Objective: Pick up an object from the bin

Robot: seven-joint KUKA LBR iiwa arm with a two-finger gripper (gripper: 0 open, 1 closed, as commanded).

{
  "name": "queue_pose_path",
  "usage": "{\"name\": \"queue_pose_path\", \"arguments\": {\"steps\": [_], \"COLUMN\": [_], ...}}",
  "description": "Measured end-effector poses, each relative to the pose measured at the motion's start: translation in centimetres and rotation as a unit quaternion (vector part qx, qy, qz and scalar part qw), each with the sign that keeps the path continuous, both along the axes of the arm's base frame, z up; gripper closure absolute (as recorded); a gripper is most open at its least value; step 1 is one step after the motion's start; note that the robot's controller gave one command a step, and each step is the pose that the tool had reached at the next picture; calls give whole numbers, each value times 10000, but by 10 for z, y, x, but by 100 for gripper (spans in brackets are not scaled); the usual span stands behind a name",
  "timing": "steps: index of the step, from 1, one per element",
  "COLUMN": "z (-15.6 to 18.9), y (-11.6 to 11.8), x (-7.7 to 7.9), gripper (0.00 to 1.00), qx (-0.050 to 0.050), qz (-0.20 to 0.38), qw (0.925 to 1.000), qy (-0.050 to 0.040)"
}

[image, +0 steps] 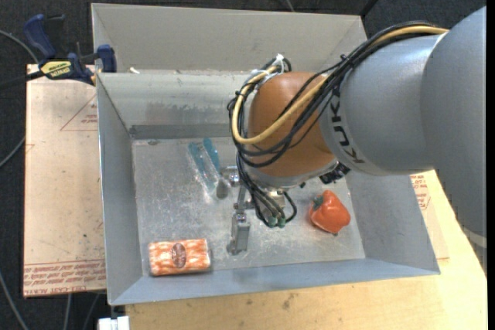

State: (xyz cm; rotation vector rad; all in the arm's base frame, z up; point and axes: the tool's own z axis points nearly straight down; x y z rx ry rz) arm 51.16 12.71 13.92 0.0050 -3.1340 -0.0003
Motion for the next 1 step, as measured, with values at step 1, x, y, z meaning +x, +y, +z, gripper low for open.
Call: {"name": "queue_pose_path", "arguments": {"steps": [1], "z": [4], "y": [-1], "x": [2], "gripper": [0], "qx": [6], "qz": [-14], "qw": [10000], "qy": [-36]}}
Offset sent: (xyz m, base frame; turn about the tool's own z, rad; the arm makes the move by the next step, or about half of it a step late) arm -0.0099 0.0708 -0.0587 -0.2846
